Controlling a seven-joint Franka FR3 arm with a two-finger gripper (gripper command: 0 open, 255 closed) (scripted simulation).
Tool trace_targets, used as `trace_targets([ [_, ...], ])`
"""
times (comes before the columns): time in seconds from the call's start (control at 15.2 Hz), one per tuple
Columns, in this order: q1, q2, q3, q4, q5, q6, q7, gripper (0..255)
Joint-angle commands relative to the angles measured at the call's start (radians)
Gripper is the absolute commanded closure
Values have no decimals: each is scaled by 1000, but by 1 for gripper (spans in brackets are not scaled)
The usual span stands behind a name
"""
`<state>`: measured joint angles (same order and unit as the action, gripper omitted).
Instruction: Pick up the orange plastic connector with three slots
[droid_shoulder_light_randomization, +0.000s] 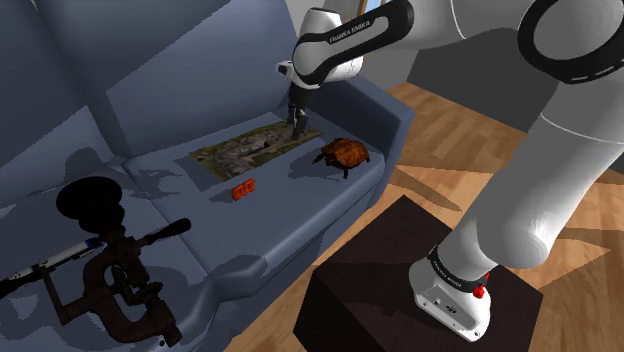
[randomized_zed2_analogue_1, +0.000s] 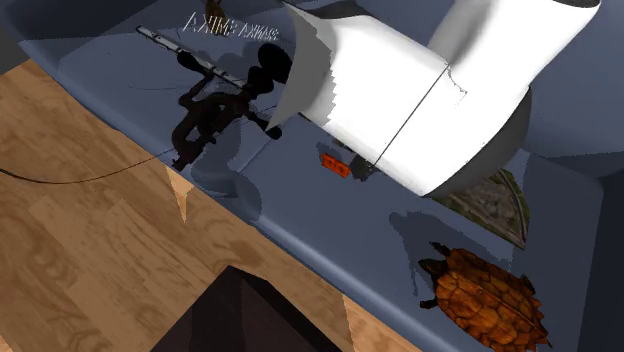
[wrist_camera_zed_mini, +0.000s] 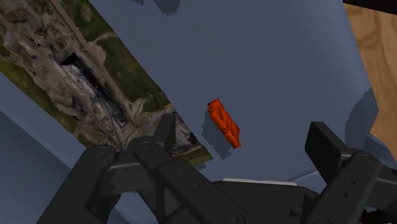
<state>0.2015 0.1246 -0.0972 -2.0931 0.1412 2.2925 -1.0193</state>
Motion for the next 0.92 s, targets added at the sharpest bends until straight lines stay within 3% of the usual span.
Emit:
trace_targets([
  [0.0, 1, 74, 12, 43, 18, 16, -62, 0],
  [0.86, 14, 529, 120, 395, 17, 32, -337, 0],
])
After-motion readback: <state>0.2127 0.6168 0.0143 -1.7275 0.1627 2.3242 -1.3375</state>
